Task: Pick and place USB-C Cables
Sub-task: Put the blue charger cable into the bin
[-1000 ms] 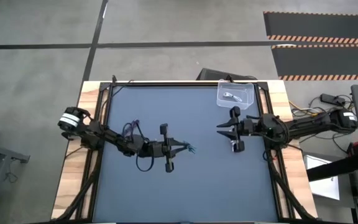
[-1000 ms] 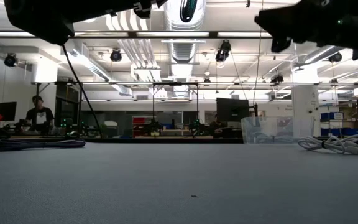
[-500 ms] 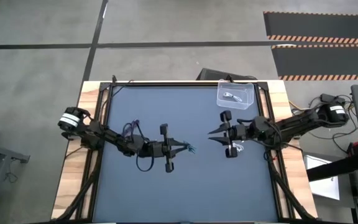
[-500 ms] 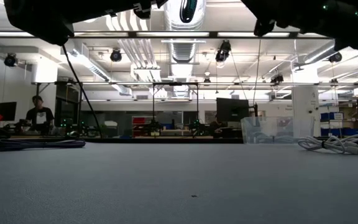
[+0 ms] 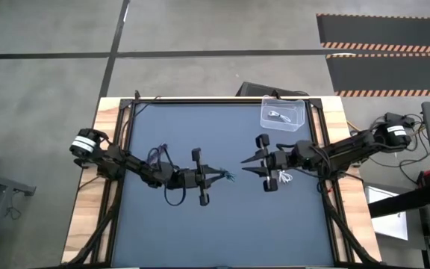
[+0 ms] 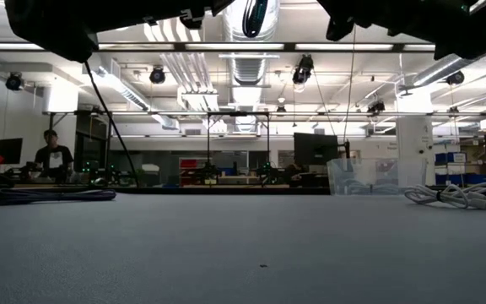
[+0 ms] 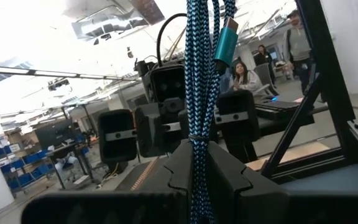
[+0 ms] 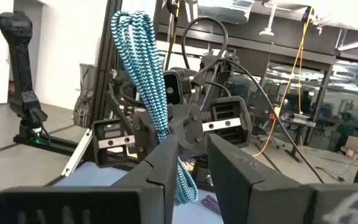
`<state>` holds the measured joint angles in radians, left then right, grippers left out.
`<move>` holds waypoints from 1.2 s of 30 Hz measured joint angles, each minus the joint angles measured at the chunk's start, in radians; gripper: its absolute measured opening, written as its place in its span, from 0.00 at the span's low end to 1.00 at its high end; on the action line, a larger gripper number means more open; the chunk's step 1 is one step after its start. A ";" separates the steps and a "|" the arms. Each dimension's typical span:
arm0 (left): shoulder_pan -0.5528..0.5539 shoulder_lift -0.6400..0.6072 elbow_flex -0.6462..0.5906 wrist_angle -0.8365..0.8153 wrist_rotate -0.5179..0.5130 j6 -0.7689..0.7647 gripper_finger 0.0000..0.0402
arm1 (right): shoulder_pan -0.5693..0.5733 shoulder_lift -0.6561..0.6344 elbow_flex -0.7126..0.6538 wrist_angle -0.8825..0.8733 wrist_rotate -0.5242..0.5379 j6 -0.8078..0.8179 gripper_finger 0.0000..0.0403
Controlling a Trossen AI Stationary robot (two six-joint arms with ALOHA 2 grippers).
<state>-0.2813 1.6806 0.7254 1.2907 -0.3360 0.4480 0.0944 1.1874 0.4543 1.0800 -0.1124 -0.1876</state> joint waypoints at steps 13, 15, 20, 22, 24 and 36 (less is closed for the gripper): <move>0.003 0.000 0.000 0.000 -0.023 0.001 0.03 | 0.000 0.014 0.028 -0.005 0.035 0.020 0.48; 0.005 0.000 0.000 0.000 -0.037 0.001 0.03 | -0.001 0.028 0.036 -0.006 0.041 0.016 0.49; 0.005 0.000 0.000 -0.014 -0.041 0.001 0.03 | 0.000 0.067 0.077 -0.010 0.062 0.008 0.49; 0.005 0.001 0.000 -0.017 -0.048 0.001 0.03 | 0.000 0.084 0.096 -0.011 0.061 0.007 0.49; 0.005 0.001 0.000 -0.016 -0.067 0.001 0.03 | 0.000 0.095 0.111 -0.019 0.061 0.007 0.49; 0.006 0.001 0.000 -0.013 -0.146 0.000 0.03 | -0.001 0.178 0.201 -0.033 0.055 0.039 0.49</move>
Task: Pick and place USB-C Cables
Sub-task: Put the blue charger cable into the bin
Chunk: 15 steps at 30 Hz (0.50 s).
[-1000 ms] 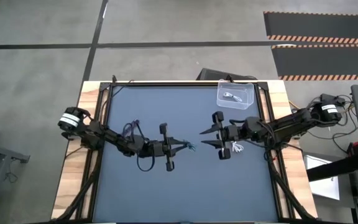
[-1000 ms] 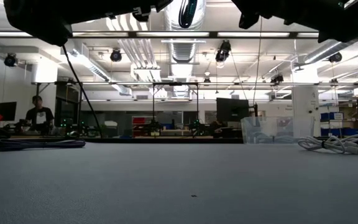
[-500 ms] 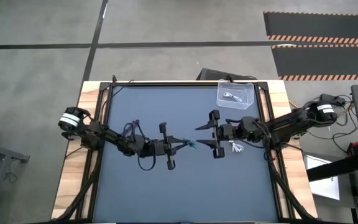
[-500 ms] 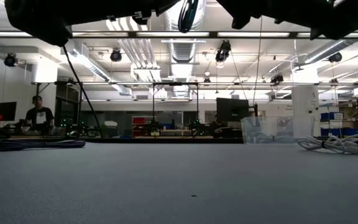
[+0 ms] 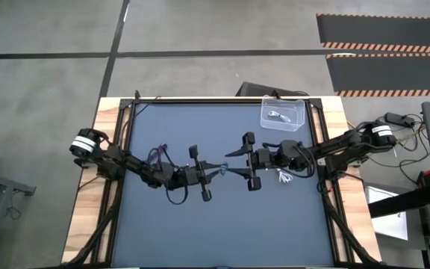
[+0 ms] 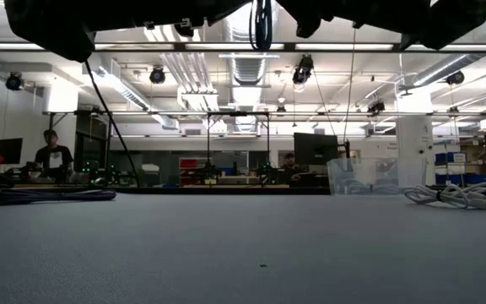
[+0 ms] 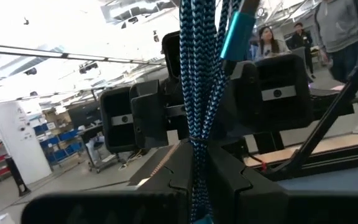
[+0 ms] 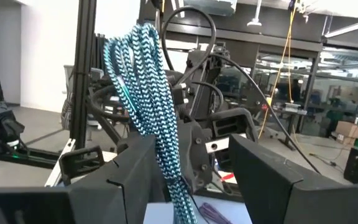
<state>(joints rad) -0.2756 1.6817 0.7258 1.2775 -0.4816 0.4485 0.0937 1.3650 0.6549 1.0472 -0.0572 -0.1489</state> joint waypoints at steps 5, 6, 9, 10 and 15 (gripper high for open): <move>0.001 0.000 0.000 -0.002 -0.004 0.000 0.03 | 0.000 0.012 0.024 -0.002 -0.003 -0.009 0.44; 0.001 0.000 0.000 -0.002 -0.004 0.000 0.03 | 0.000 0.014 0.026 -0.002 -0.003 -0.015 0.42; 0.001 0.000 0.000 -0.003 -0.007 0.000 0.03 | 0.001 0.018 0.028 -0.002 -0.001 -0.019 0.34; 0.001 0.000 0.000 -0.003 -0.007 0.000 0.03 | 0.001 0.018 0.028 -0.004 -0.001 -0.019 0.30; 0.002 0.000 -0.001 -0.005 -0.011 0.000 0.03 | 0.001 0.016 0.028 -0.016 -0.001 -0.027 0.08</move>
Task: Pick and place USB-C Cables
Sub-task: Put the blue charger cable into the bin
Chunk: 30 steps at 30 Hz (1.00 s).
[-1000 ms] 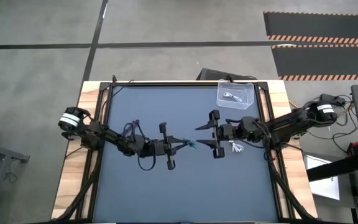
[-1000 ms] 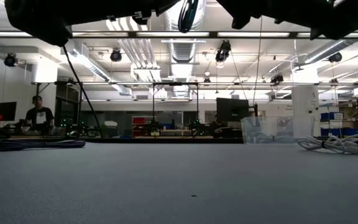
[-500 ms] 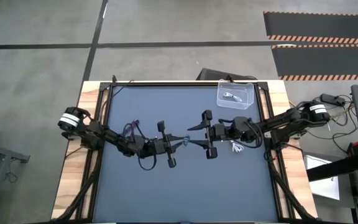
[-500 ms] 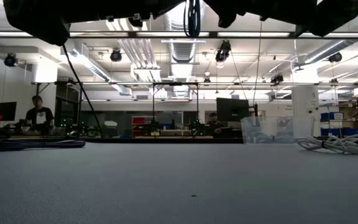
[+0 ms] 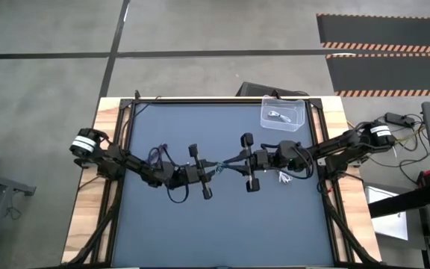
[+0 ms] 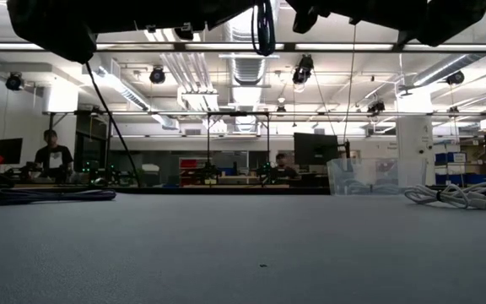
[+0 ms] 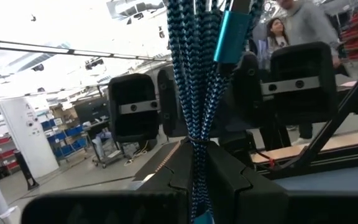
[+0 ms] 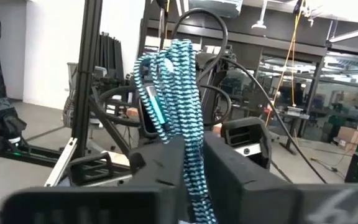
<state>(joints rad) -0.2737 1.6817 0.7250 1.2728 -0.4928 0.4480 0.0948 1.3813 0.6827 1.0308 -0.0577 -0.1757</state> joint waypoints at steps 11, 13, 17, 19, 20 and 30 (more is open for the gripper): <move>-0.001 0.000 -0.001 -0.009 0.003 0.000 0.03 | 0.000 -0.001 0.000 -0.010 0.005 -0.011 0.03; -0.001 0.000 -0.002 -0.010 0.004 0.000 0.03 | 0.000 -0.001 0.000 -0.012 0.005 -0.011 0.03; -0.001 0.000 -0.004 -0.013 0.005 0.000 0.03 | 0.000 -0.001 0.000 -0.023 0.005 -0.019 0.03; -0.001 0.000 -0.004 -0.012 0.006 0.000 0.03 | 0.000 -0.001 0.000 -0.024 0.005 -0.020 0.03; -0.001 0.000 -0.005 -0.012 0.006 0.000 0.03 | 0.000 -0.001 0.000 -0.024 0.005 -0.020 0.03; -0.001 0.000 -0.007 -0.013 0.007 0.002 0.10 | -0.001 0.001 0.000 -0.030 0.007 -0.033 0.03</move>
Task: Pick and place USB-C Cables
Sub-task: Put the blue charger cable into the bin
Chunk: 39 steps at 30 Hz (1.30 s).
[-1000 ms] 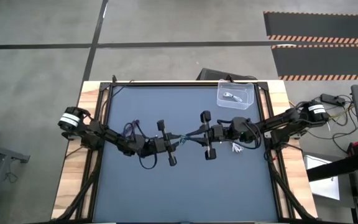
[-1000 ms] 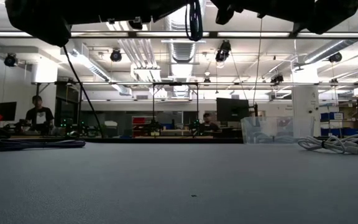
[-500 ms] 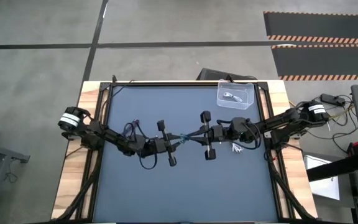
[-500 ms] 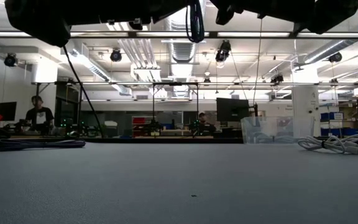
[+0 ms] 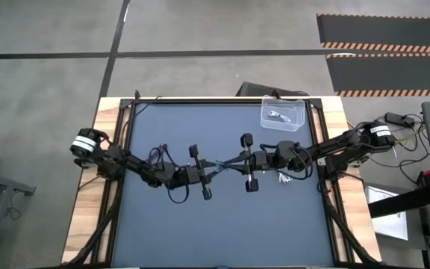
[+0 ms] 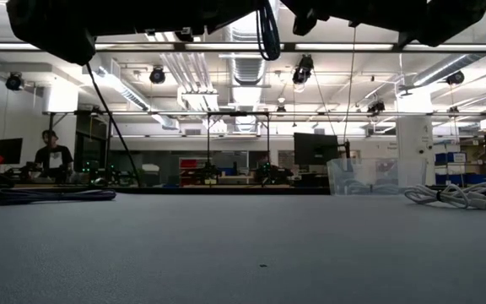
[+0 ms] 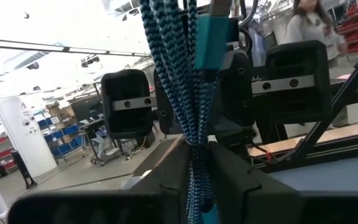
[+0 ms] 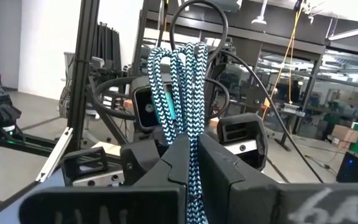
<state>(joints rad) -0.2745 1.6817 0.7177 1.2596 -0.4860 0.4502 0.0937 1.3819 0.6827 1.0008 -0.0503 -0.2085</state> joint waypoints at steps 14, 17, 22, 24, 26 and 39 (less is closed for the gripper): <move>-0.002 -0.001 0.000 0.006 0.004 0.000 0.21 | 0.000 0.001 -0.001 -0.039 0.002 -0.004 0.03; -0.002 -0.001 0.000 0.003 -0.002 -0.001 0.19 | 0.000 0.001 -0.001 -0.063 0.001 -0.005 0.04; -0.002 -0.001 -0.005 0.001 -0.025 -0.001 0.05 | 0.000 0.000 -0.001 -0.076 0.002 -0.003 0.11; -0.002 -0.001 -0.005 -0.007 -0.025 -0.002 0.03 | 0.000 0.000 -0.001 -0.079 0.001 0.001 0.16; -0.002 -0.001 -0.005 -0.016 -0.029 -0.002 0.04 | -0.001 0.000 -0.001 -0.083 0.002 0.018 0.21; 0.000 -0.002 -0.006 -0.100 -0.111 -0.065 0.04 | -0.002 -0.001 0.024 -0.107 -0.002 0.124 0.47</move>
<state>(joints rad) -0.2749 1.6802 0.7116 1.1599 -0.5970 0.3848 0.0914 1.3807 0.7071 0.8936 -0.0525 -0.0846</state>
